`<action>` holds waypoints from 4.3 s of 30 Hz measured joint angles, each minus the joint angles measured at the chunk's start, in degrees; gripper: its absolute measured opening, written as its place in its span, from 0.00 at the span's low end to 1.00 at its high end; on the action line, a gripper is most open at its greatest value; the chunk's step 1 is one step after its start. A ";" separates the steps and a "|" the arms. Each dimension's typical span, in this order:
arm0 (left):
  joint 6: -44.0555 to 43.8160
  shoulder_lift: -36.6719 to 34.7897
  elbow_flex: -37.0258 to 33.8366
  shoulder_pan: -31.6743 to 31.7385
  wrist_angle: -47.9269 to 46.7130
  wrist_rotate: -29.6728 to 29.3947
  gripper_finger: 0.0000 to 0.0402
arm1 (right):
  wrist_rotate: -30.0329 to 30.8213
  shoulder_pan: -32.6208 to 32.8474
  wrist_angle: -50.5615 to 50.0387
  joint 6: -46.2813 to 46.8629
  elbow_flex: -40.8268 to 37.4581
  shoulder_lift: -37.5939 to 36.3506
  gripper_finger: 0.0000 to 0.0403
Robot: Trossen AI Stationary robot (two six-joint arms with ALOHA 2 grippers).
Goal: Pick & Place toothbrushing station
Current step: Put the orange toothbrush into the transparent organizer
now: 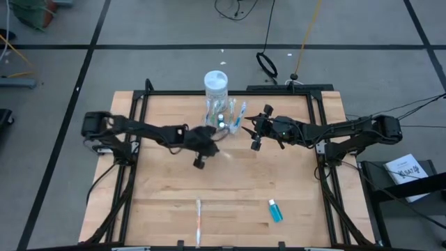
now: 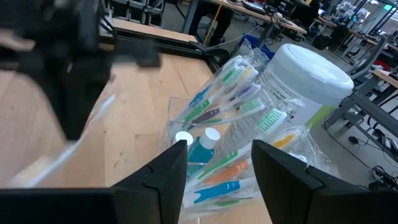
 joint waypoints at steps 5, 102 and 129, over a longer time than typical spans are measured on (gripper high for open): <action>-1.23 -10.19 0.03 1.44 -0.82 -4.17 0.01 | -0.01 -0.01 0.00 0.00 0.00 0.00 0.42; -27.54 -6.91 -21.49 10.97 44.10 -27.89 0.07 | 0.00 0.00 0.00 0.02 -0.02 0.00 0.42; -27.36 -9.80 -21.49 8.28 38.78 -33.00 0.55 | -0.02 0.00 -0.02 0.02 -0.02 0.00 0.42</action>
